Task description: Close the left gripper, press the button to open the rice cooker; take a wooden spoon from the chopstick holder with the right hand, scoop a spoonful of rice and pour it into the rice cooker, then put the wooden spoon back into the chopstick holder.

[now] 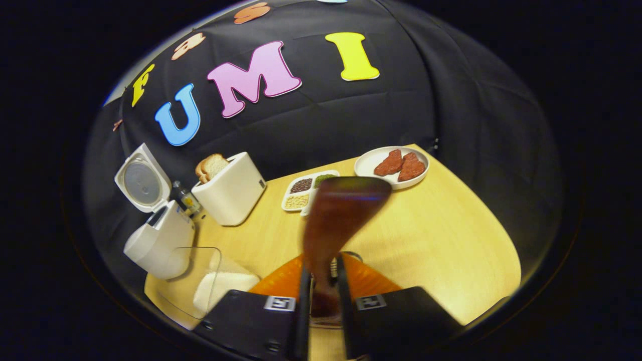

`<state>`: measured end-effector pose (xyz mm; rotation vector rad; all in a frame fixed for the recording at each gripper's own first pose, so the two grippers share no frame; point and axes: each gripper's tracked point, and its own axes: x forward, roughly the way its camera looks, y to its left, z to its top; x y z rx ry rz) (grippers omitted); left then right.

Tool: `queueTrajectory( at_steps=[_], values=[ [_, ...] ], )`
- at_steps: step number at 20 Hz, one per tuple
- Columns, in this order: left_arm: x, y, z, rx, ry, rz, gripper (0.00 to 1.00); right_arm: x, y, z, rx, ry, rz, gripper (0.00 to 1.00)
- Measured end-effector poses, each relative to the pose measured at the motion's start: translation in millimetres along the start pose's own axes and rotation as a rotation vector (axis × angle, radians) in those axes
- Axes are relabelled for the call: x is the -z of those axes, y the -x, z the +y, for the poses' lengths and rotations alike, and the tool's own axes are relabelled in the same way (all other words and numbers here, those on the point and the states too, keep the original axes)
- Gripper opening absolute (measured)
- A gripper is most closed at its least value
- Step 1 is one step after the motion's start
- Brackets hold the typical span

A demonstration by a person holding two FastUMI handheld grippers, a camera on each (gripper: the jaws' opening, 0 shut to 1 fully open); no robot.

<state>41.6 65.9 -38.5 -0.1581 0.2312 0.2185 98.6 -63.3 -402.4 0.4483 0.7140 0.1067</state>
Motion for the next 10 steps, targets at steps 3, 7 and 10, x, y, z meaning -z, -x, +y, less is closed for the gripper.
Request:
queueTrajectory(
  at_steps=[3, 7, 10],
  values=[
    [0.1, 4.3, 11.8, -0.013, -0.003, 0.0, 0.95, -1.4, -7.4, -3.3, 0.005, -0.027, 0.003, 0.24],
    [2.0, 9.4, 19.4, -0.009, 0.006, 0.005, 0.95, -6.5, -0.6, -11.1, 0.048, -0.058, -0.004, 0.2],
    [3.3, 14.1, 26.3, 0.006, 0.009, 0.004, 0.95, -30.9, 10.8, -7.6, 0.048, -0.083, -0.065, 0.15]
  ],
)
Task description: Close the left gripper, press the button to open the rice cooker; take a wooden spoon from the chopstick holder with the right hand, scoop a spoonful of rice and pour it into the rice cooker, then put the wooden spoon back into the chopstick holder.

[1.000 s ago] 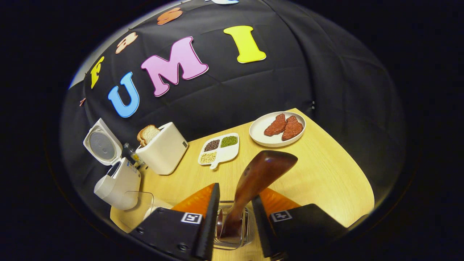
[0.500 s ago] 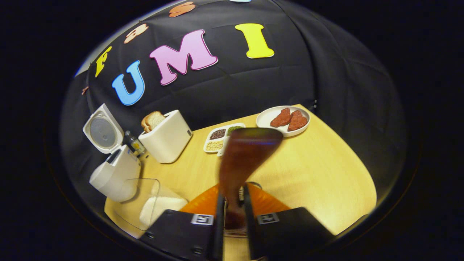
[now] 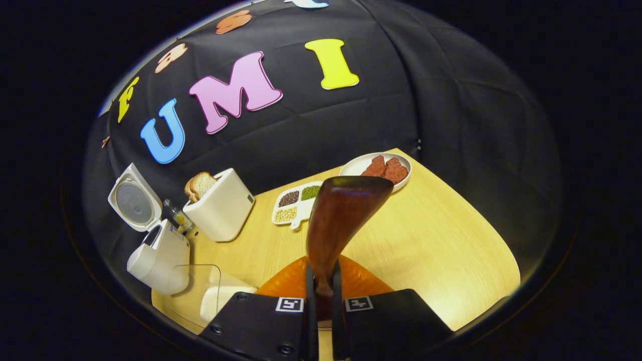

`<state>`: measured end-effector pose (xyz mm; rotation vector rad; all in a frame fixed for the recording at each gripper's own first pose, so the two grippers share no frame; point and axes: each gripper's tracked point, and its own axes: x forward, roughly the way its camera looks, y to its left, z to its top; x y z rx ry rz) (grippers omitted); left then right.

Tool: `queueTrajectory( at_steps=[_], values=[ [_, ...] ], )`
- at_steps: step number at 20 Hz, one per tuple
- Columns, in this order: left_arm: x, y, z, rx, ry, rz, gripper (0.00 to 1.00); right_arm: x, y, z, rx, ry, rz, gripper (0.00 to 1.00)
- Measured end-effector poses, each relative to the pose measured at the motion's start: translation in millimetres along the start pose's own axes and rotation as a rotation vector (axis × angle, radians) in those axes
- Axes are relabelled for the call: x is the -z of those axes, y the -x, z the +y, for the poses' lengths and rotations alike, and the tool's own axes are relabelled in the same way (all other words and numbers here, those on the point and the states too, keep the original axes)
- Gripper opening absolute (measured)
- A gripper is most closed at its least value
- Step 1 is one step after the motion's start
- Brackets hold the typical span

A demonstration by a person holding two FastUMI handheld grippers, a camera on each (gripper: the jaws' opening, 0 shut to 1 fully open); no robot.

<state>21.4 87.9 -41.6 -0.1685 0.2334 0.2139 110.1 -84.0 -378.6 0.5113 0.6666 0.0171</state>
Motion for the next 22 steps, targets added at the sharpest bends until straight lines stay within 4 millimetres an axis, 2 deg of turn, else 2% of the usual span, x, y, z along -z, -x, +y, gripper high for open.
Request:
queueTrajectory(
  at_steps=[3, 6, 9, 11, 14, 17, 20, 22],
  values=[
    [0.5, 3.9, 10.4, 0.019, -0.003, -0.003, 0.95, -34.8, 21.8, 14.2, -0.009, -0.006, -0.074, 0.15],
    [-0.9, 8.6, 20.2, 0.05, -0.013, -0.022, 0.95, -67.2, 49.8, 39.4, -0.03, 0.0, -0.152, 0.15],
    [-2.9, 10.5, 29.0, 0.092, -0.037, -0.043, 0.95, -83.6, 76.7, 79.7, -0.078, 0.044, -0.204, 0.15],
    [-2.2, 11.9, 34.2, 0.123, -0.043, -0.049, 0.95, -85.1, 89.7, 113.9, -0.117, 0.091, -0.224, 0.15],
    [0.9, 11.2, 42.2, 0.154, -0.023, -0.043, 0.95, -70.5, 96.7, 163.0, -0.16, 0.198, -0.217, 0.15],
    [5.1, 11.7, 48.6, 0.168, -0.028, -0.038, 0.95, -38.6, 82.3, 202.9, -0.18, 0.36, -0.17, 0.15],
    [8.4, 13.7, 55.1, 0.177, -0.013, -0.026, 0.95, 0.6, 61.2, 225.0, -0.183, 0.526, -0.102, 0.15],
    [12.5, 17.3, 54.5, 0.193, 0.027, -0.011, 0.95, 25.9, 44.6, 226.9, -0.158, 0.652, -0.059, 0.15]
  ],
)
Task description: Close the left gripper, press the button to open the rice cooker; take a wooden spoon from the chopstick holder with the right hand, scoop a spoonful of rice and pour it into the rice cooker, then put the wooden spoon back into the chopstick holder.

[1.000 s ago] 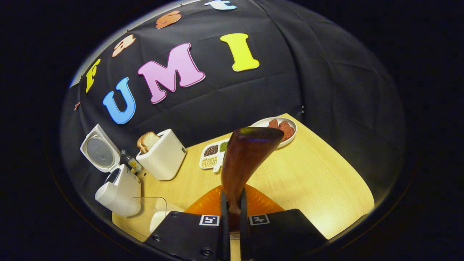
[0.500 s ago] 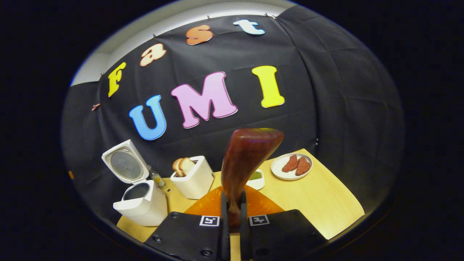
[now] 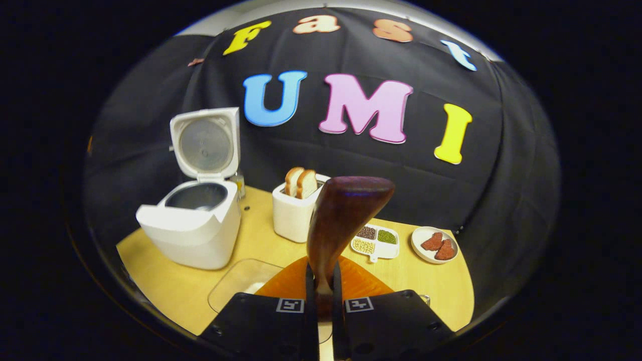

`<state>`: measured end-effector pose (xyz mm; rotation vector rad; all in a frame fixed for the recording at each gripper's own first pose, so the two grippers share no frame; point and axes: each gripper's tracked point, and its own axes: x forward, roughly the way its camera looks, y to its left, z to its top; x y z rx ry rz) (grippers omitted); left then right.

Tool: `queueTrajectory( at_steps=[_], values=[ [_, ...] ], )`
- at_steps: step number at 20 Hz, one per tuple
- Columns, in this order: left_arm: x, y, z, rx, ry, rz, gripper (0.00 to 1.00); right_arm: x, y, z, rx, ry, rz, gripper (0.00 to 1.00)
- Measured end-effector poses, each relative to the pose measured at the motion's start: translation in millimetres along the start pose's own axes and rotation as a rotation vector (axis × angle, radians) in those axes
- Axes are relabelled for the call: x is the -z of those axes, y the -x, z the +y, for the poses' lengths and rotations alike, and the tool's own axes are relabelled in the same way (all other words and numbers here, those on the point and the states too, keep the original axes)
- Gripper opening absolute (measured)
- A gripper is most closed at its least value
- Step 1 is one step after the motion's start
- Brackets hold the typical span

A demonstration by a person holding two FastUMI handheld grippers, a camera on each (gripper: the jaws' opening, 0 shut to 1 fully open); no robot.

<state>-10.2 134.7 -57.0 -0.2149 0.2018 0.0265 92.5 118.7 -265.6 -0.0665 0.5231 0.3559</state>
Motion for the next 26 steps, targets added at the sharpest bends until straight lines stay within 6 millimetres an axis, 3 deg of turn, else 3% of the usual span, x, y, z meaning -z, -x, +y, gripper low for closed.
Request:
queueTrajectory(
  at_steps=[3, 8, 13, 15, 17, 24, 25, 26],
  values=[
    [7.8, 3.4, 5.6, -0.005, -0.004, 0.008, 0.95, 20.7, -18.1, 29.1, -0.019, 0.109, 0.045, 0.15],
    [5.2, 7.6, 14.3, -0.018, -0.03, 0.007, 0.95, 65.2, -47.9, 50.0, -0.025, 0.299, 0.163, 0.15],
    [8.1, 13.5, 21.4, -0.03, -0.029, 0.016, 0.95, 105.2, -62.1, 51.0, 0.009, 0.341, 0.274, 0.15],
    [10.1, 17.4, 25.4, -0.042, -0.035, 0.018, 0.95, 107.4, -61.6, 57.3, 0.017, 0.325, 0.286, 0.19],
    [12.2, 20.3, 31.0, -0.057, -0.036, 0.022, 0.95, 115.1, -56.9, 74.1, -0.008, 0.246, 0.314, 0.15],
    [17.9, 31.2, 45.4, -0.101, -0.031, 0.029, 0.95, 100.1, -55.2, 115.8, -0.044, -0.126, 0.304, 0.15],
    [17.4, 33.2, 46.1, -0.103, -0.03, 0.026, 0.95, 98.7, -55.3, 119.1, -0.051, -0.19, 0.305, 0.19],
    [16.1, 35.5, 46.4, -0.103, -0.026, 0.021, 0.95, 96.7, -57.0, 120.5, -0.054, -0.259, 0.302, 0.15]
  ],
)
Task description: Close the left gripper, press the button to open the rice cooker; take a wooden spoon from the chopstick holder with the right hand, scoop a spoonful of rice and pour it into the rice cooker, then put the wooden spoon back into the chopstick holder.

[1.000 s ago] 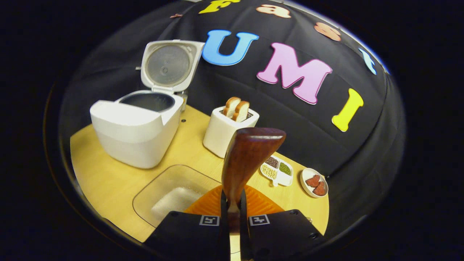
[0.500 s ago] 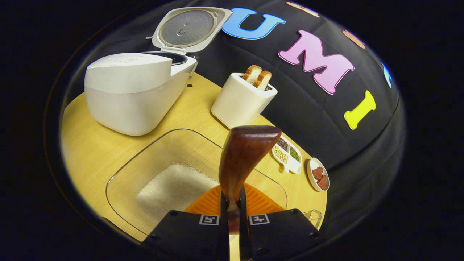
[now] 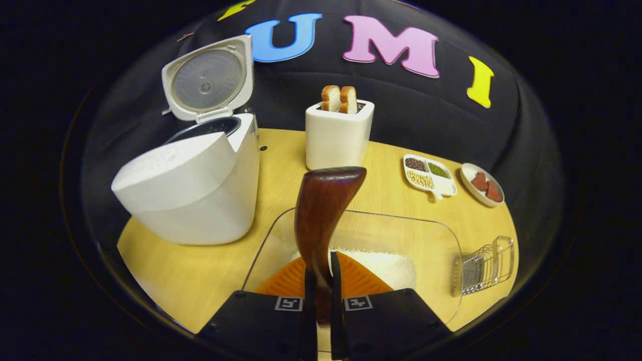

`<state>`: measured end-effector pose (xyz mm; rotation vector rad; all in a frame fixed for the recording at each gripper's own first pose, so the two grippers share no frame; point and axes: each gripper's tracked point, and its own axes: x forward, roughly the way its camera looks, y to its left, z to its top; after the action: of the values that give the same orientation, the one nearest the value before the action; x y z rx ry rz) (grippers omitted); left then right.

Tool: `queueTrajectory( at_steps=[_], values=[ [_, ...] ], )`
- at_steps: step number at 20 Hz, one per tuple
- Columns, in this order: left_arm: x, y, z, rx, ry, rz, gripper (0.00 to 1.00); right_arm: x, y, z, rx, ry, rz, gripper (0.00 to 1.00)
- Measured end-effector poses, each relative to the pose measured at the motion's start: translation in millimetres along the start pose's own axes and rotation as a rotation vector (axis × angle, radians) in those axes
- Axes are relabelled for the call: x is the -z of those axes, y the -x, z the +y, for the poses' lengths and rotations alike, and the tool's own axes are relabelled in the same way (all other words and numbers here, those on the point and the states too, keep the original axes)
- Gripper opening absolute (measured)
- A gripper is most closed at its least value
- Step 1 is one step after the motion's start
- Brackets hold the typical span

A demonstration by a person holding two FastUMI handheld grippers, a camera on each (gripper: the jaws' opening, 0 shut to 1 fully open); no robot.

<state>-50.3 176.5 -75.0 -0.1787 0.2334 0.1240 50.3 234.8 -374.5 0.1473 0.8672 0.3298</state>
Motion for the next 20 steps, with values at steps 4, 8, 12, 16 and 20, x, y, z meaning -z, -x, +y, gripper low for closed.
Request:
queueTrajectory(
  at_steps=[4, 8, 12, 16, 20],
  values=[
    [-2.1, 8.3, 7.8, -0.025, 0.012, -0.015, 0.95, -2.3, -4.5, -4.4, -0.043, -0.236, -0.016, 0.15],
    [1.7, 12.2, 12.7, -0.043, 0.015, -0.006, 0.95, -2.5, -5.4, -16.5, -0.07, -0.454, -0.033, 0.15],
    [1.6, 11.9, 11.4, -0.043, 0.017, -0.001, 0.95, 0.3, -5.9, -27.7, -0.118, -0.665, -0.037, 0.15],
    [-1.6, 11.0, 8.0, -0.037, 0.012, -0.003, 0.95, -19.2, 5.7, -42.7, -0.175, -0.888, -0.125, 0.15],
    [-6.1, 12.6, -0.1, -0.025, -0.004, -0.011, 0.95, -39.7, 22.7, -73.1, -0.185, -1.049, -0.232, 0.14]
  ],
)
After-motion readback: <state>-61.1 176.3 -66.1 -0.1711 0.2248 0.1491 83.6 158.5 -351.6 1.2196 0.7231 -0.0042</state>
